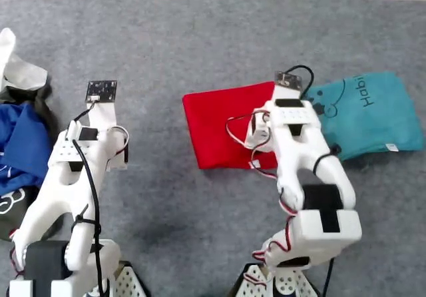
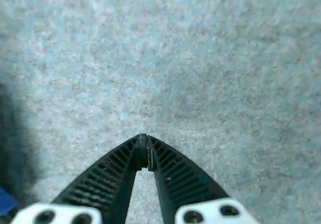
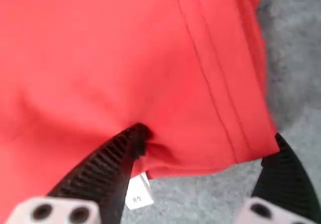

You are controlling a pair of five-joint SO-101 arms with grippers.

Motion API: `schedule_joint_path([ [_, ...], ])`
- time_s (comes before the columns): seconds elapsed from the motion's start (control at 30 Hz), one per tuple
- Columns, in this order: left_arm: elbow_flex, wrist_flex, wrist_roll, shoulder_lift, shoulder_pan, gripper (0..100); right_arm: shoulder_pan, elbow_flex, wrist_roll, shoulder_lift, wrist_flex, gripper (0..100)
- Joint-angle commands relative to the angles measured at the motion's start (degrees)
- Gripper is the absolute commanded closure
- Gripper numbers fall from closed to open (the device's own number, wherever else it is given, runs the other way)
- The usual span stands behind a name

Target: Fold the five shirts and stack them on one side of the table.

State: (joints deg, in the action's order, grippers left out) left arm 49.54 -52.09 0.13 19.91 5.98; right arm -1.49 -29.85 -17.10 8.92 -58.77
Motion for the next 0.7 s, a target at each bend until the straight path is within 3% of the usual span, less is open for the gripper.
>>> schedule_joint_path([
  [0.0,0.04,0.26,-0.26,2.02,0.40,97,-1.49,0.84,-0.53,5.05,1.23,62.0],
  [0.17,1.19,0.70,-0.26,2.02,0.31,97,-1.41,2.33,-0.44,5.58,-0.70,65.8],
  [0.4,4.00,0.70,-0.09,2.02,0.13,97,-1.32,1.71,1.58,5.67,-0.97,95.0],
  [0.67,9.71,5.63,0.09,2.55,0.40,97,-1.32,2.42,5.63,5.14,-0.79,97.3],
])
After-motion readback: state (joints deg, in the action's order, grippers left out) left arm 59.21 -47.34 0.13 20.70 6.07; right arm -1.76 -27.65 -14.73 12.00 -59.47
